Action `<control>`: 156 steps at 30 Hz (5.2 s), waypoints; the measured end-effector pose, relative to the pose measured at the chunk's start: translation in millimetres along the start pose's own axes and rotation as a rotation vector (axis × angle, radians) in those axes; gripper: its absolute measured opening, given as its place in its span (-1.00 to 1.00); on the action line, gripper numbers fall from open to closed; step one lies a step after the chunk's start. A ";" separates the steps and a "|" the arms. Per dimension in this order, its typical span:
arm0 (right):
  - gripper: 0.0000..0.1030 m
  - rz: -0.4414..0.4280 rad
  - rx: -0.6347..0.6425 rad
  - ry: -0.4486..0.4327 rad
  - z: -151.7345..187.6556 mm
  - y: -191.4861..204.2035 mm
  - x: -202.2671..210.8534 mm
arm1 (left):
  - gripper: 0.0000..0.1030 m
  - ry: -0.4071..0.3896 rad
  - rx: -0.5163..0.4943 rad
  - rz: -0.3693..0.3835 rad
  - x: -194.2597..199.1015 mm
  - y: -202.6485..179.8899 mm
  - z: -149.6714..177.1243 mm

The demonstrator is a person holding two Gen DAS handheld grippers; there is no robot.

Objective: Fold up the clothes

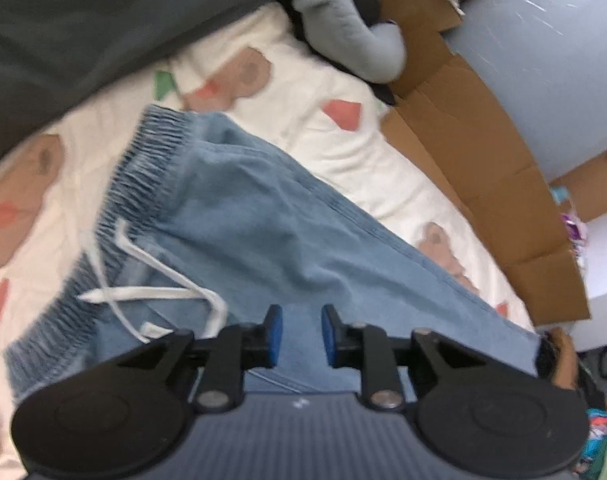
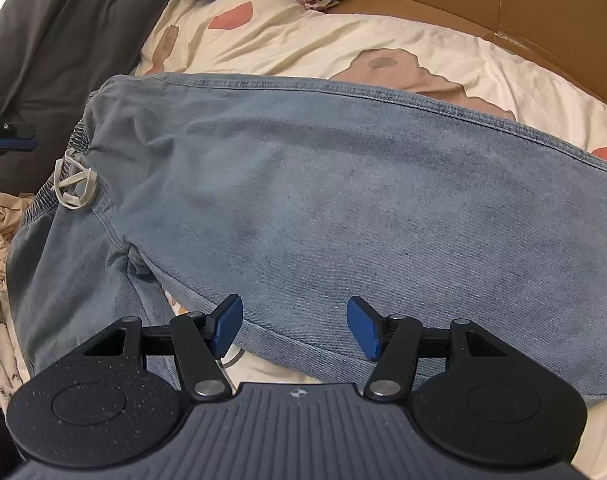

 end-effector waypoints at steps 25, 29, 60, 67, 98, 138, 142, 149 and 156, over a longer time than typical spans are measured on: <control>0.25 0.001 0.006 0.028 8.6 -2.0 -11.8 | -0.05 -0.087 0.306 -0.376 -59.4 118.7 -20.9; 0.25 -0.001 0.004 0.027 8.8 -2.7 -12.1 | -0.73 -0.088 0.343 -0.347 -59.7 120.3 -21.1; 0.25 -0.002 -0.023 0.010 7.1 -12.4 -9.7 | -0.21 -0.126 0.193 -0.399 -40.5 100.3 -8.4; 0.26 0.001 -0.021 0.016 8.9 -12.4 -11.1 | -0.82 -0.167 0.324 -0.336 -54.4 122.1 -13.8; 0.26 0.004 -0.046 -0.068 -13.2 -22.5 12.5 | -0.56 -0.098 0.186 -0.279 -21.4 78.5 40.3; 0.25 -0.022 0.210 0.108 35.5 34.1 -15.4 | -0.44 -0.202 0.487 -0.270 34.7 232.6 127.4; 0.25 -0.013 0.222 0.121 35.9 36.3 -16.9 | -0.32 -0.161 0.471 -0.249 23.5 232.9 124.6; 0.25 -0.005 0.245 0.138 38.5 39.6 -17.6 | -0.07 -0.119 0.529 -0.243 5.9 238.3 124.4; 0.26 -0.007 0.245 0.147 39.4 39.8 -19.2 | -0.36 -0.111 0.570 -0.219 -0.2 237.7 125.3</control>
Point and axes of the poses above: each gripper's, at about its wrist camera, not at the fingertips, and x roughly against the way its jaws point, y to its left, z to its underside, the point moved 8 cm from there along -x, roughly the way its jaws point, and after that the axes turned 1 degree about z, right-handed, at the moved point
